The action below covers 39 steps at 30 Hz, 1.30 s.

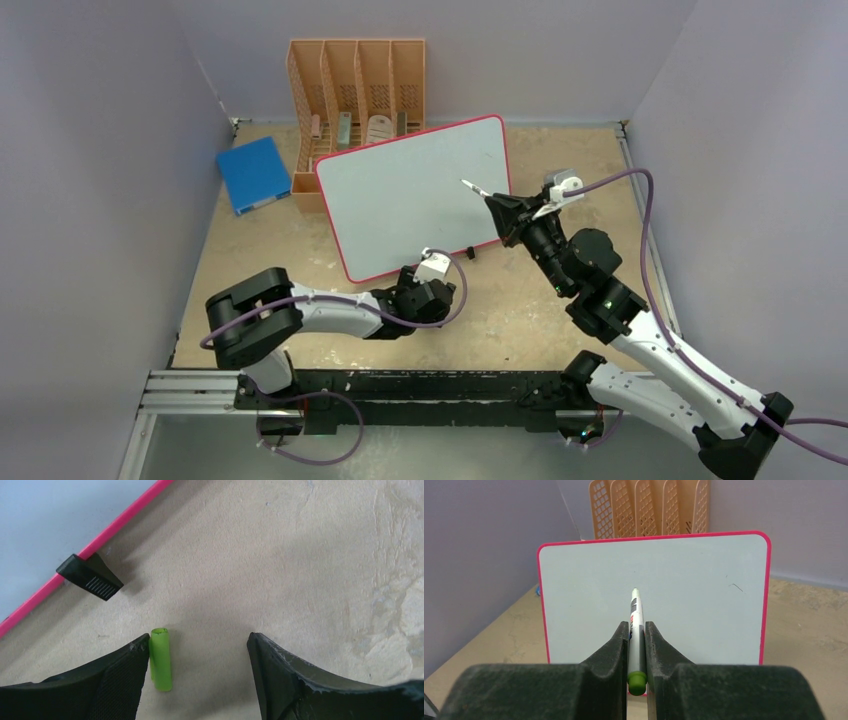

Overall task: Write a sentence on the whiteboard
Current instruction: Place the pen cap at the center of the board.

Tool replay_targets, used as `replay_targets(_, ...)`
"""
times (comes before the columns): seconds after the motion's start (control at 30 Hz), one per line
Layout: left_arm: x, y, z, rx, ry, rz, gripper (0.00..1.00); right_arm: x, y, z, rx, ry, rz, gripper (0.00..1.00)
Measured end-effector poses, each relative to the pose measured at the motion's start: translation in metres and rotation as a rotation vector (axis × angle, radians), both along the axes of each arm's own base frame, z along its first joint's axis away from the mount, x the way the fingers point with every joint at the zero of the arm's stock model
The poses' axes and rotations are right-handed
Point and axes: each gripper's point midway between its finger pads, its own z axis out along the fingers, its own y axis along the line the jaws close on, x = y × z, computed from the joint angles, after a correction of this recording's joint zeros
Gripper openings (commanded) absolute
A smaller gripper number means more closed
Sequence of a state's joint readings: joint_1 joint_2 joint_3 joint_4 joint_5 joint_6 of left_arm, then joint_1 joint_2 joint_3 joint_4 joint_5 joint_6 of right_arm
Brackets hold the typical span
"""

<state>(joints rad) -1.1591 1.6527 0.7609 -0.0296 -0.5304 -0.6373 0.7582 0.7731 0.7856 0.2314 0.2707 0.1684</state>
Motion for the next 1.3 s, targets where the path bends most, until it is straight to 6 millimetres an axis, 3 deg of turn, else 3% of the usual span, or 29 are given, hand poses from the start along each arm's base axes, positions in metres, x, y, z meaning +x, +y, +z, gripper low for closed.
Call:
replay_targets(0.47,-0.018,0.026,0.009,-0.081,0.064,-0.009,0.72,-0.001,0.002,0.0,0.005,0.003,0.011,0.0)
replay_targets(0.57,-0.018,0.029,0.01,-0.106,0.09,-0.002,0.59,-0.002,0.002,0.0,0.005,0.003,0.014,0.0)
replay_targets(0.73,-0.022,0.036,0.012,-0.149,0.126,0.012,0.47,-0.003,0.004,0.0,0.008,0.005,0.029,0.0)
replay_targets(0.9,-0.021,0.04,0.018,-0.165,0.137,0.018,0.61,-0.002,0.006,-0.001,0.006,0.009,0.032,0.0)
replay_targets(1.3,0.006,0.059,0.039,-0.241,0.098,0.135,0.65,-0.001,0.009,-0.006,-0.002,0.022,0.04,0.0)
